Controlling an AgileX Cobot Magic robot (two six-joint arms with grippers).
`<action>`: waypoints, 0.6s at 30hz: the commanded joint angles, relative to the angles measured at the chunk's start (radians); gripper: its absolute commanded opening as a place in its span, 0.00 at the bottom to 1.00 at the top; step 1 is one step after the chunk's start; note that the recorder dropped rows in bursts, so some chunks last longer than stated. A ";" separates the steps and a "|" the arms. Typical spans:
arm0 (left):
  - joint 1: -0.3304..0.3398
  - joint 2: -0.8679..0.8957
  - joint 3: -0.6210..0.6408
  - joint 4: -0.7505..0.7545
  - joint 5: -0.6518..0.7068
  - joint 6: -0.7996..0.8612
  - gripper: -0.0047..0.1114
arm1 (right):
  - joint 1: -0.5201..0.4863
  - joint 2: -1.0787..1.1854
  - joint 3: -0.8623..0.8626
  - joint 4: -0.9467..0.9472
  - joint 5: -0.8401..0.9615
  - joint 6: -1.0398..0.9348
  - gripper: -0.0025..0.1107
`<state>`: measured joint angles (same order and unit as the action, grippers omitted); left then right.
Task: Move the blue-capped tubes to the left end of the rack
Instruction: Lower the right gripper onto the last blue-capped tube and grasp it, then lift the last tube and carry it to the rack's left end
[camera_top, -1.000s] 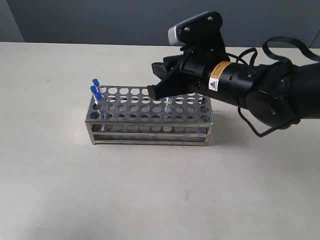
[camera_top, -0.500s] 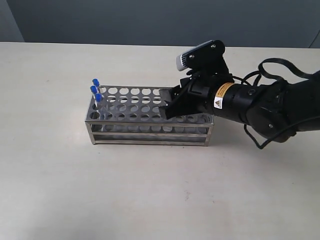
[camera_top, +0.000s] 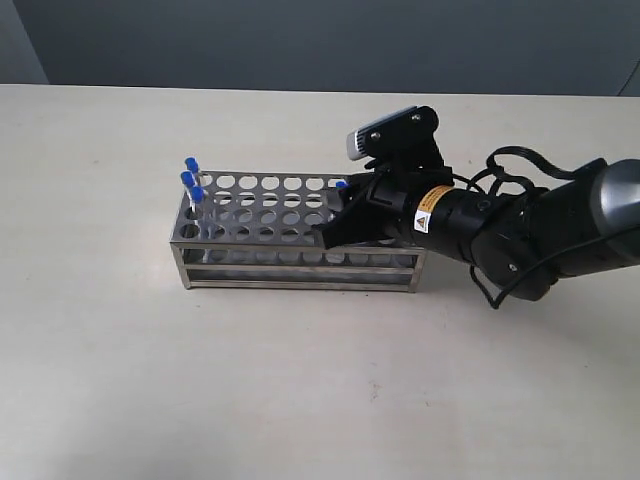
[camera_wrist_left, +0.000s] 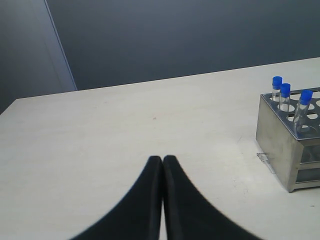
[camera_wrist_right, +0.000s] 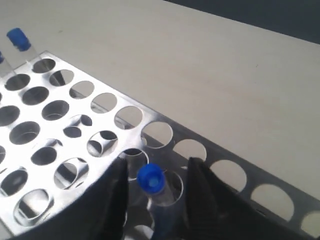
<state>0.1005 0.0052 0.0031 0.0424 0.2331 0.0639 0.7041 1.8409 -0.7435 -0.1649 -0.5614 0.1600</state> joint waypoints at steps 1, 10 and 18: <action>-0.004 -0.005 -0.003 0.002 -0.001 0.000 0.05 | -0.006 0.000 0.000 0.042 -0.016 -0.029 0.03; -0.004 -0.005 -0.003 0.002 -0.001 0.000 0.05 | -0.006 -0.089 0.000 0.034 -0.016 -0.029 0.02; -0.004 -0.005 -0.003 0.002 -0.001 0.000 0.05 | 0.001 -0.217 -0.007 -0.074 -0.014 0.022 0.02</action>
<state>0.1005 0.0052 0.0031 0.0424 0.2331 0.0639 0.7041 1.6570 -0.7435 -0.1663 -0.5624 0.1450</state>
